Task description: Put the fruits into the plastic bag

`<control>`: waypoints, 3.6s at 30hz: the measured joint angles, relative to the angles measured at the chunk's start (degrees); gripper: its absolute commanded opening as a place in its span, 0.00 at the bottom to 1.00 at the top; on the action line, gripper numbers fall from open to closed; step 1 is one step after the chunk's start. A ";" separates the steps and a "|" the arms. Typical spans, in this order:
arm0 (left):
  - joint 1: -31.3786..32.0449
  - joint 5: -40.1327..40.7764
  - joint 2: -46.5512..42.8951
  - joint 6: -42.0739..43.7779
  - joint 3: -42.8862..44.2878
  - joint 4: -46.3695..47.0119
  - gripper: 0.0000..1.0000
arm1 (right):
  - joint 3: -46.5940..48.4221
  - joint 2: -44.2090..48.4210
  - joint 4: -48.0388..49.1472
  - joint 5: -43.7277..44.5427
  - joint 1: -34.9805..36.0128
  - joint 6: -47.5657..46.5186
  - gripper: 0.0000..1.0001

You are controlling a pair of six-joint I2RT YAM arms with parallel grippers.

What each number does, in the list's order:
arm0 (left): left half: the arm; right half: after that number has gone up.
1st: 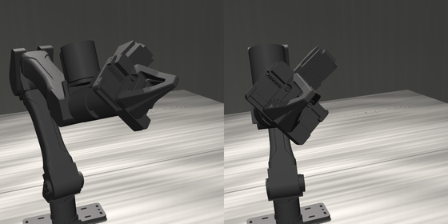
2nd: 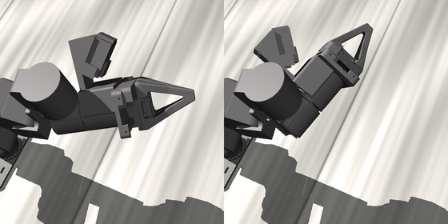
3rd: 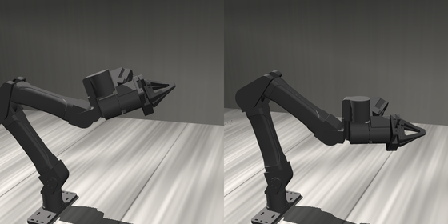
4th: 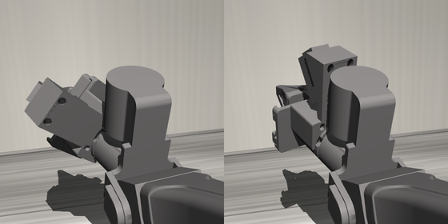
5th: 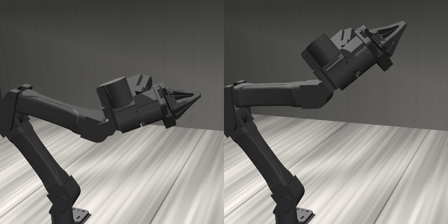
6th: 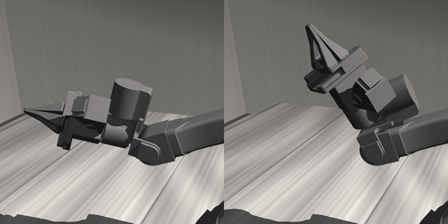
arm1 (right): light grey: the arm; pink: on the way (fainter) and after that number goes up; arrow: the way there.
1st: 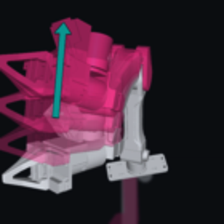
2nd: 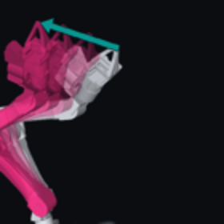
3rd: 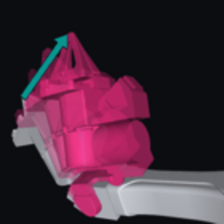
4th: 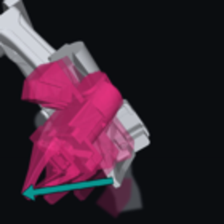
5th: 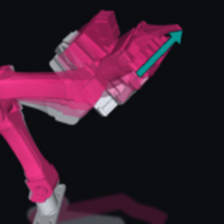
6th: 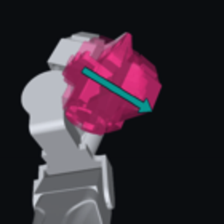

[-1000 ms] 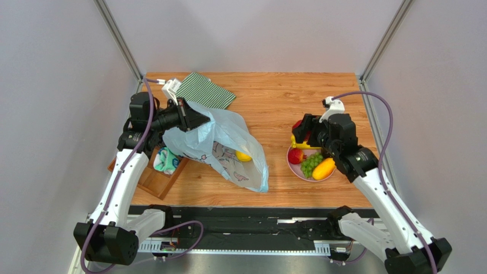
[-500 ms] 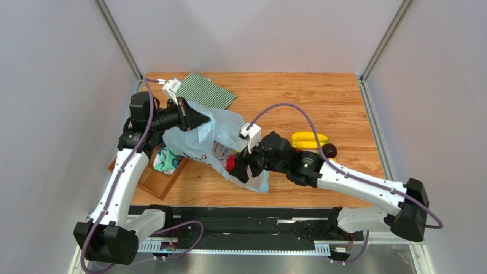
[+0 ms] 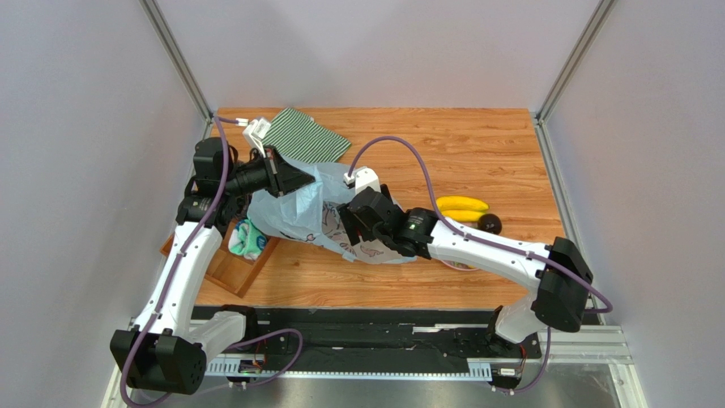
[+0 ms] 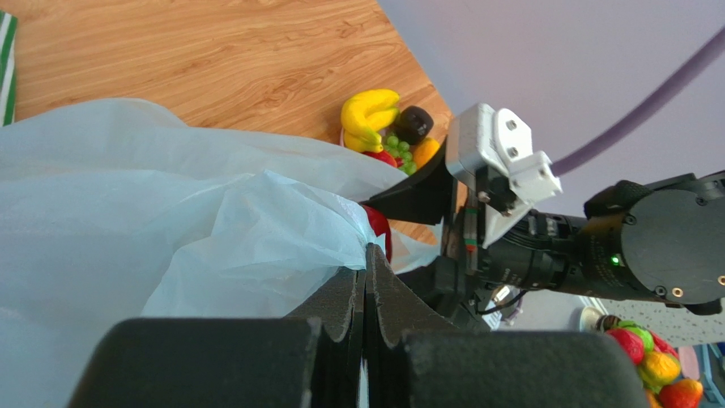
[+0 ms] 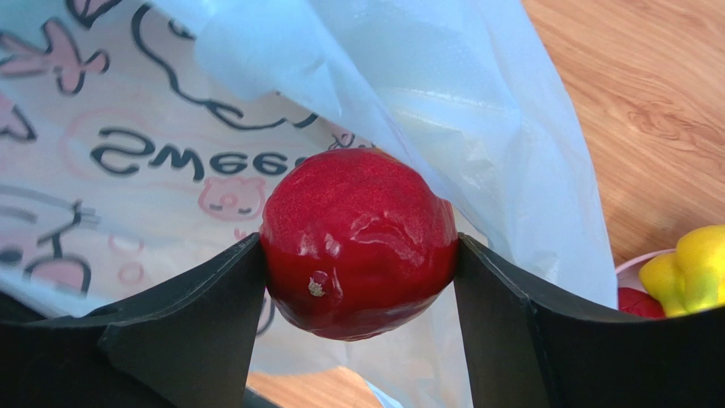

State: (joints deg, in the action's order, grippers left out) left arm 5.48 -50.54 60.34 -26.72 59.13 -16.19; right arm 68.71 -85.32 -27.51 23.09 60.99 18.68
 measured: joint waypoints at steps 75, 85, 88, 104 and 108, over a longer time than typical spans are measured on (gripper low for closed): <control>-4.13 -2.40 3.56 -3.89 -2.73 3.72 0.00 | -12.94 26.58 11.67 -13.46 -6.05 2.34 0.84; -4.13 -2.34 3.56 -3.85 -2.73 3.58 0.00 | -14.58 27.93 -1.62 -1.27 -6.97 4.22 0.80; -4.13 -2.32 3.56 -3.85 -2.73 3.58 0.00 | -15.78 27.10 -3.34 -0.48 -6.97 4.94 0.79; -4.13 -1.97 3.54 -3.78 -2.73 3.52 0.00 | -19.80 16.04 -2.60 -5.16 -8.20 7.61 0.23; -4.13 -1.64 3.54 -3.76 -2.73 3.45 0.00 | -18.05 13.27 -5.70 -5.14 -8.22 7.23 0.00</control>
State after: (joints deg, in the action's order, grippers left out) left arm 1.34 -52.18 63.88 -30.48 56.40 -12.73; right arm 50.65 -72.05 -33.21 17.96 52.77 25.91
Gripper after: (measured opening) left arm 0.007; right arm 0.091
